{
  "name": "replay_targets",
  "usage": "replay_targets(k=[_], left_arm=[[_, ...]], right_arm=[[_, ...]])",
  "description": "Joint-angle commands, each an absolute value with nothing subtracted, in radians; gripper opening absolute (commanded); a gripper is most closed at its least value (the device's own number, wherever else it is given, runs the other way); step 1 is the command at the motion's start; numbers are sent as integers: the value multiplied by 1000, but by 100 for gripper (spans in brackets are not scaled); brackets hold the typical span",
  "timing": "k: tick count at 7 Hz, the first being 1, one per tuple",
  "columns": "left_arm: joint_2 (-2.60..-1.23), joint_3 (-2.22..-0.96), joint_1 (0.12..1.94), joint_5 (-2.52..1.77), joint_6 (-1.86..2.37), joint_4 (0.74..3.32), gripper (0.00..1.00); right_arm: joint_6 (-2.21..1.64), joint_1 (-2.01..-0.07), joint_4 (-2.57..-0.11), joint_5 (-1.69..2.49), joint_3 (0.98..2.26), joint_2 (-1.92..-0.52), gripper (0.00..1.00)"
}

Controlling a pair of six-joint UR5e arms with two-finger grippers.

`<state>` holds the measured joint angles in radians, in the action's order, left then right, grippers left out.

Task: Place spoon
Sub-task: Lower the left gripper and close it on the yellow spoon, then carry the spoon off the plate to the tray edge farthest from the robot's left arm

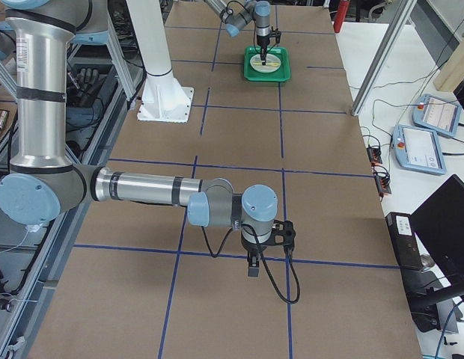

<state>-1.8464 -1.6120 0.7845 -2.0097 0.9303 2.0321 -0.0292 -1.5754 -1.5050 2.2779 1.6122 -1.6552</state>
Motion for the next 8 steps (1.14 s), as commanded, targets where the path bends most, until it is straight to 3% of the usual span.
replay_targets(k=[1, 4, 8], left_arm=[[-1865, -1624, 804, -2010, 1059, 1973, 2], [-1971, -1641, 795, -2002, 1147, 1908, 2], [-2006, -1588, 696, -1905, 1209, 1911, 2]], right_arm=[[-29, -1575, -1505, 2278, 1612, -1655, 100], [-29, -1575, -1505, 2278, 1612, -1654, 100], [-29, -1575, -1505, 2278, 1612, -1654, 100]])
